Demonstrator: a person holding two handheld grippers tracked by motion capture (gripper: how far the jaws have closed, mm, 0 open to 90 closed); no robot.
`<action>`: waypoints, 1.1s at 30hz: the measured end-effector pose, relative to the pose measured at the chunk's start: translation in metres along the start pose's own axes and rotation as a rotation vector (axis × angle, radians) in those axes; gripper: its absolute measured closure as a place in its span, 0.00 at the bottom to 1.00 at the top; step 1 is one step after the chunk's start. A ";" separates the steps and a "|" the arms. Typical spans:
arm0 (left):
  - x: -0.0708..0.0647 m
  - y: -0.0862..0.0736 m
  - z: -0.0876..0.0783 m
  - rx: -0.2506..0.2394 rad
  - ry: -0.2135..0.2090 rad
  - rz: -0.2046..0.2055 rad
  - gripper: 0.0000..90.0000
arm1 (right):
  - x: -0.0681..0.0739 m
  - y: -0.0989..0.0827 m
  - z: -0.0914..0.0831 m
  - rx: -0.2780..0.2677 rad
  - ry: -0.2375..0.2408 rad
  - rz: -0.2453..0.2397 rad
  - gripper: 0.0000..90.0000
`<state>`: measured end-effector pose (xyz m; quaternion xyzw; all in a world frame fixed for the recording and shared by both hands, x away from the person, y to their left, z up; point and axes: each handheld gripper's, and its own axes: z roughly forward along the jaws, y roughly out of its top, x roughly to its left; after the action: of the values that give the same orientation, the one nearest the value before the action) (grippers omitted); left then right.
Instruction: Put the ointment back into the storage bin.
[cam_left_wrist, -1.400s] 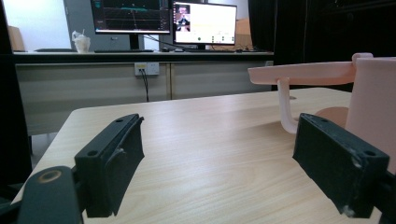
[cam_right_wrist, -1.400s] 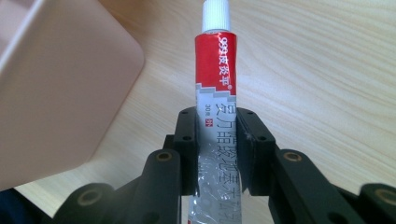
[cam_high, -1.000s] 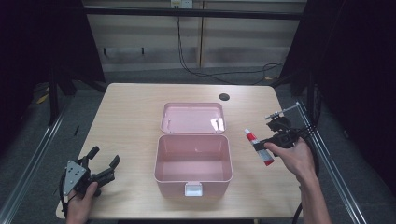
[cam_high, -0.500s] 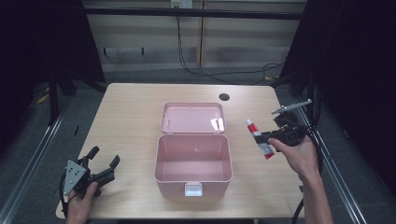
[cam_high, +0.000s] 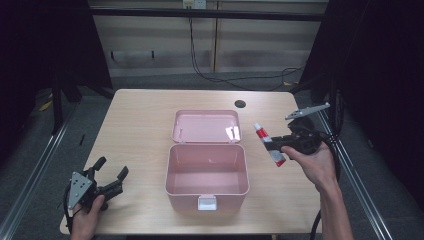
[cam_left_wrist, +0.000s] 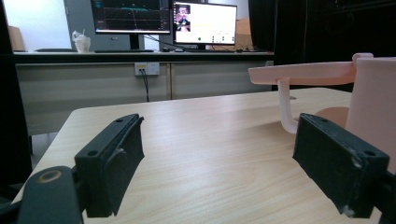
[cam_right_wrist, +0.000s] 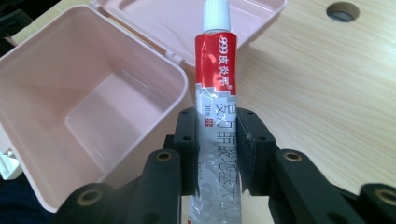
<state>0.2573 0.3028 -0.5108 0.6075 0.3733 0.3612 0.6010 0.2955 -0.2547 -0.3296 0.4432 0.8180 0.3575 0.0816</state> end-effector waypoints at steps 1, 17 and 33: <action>0.000 0.000 0.000 -0.001 0.000 -0.001 0.18 | 0.001 0.001 0.000 0.002 0.006 0.001 0.80; 0.000 0.000 0.000 0.000 0.000 0.001 0.18 | 0.024 0.025 0.017 0.026 0.093 -0.084 0.80; 0.000 0.000 0.000 -0.002 -0.001 -0.002 0.18 | 0.054 0.056 0.039 0.113 0.114 -0.221 0.80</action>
<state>0.2573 0.3027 -0.5108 0.6067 0.3730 0.3607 0.6022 0.3187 -0.1728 -0.3115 0.3332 0.8839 0.3245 0.0488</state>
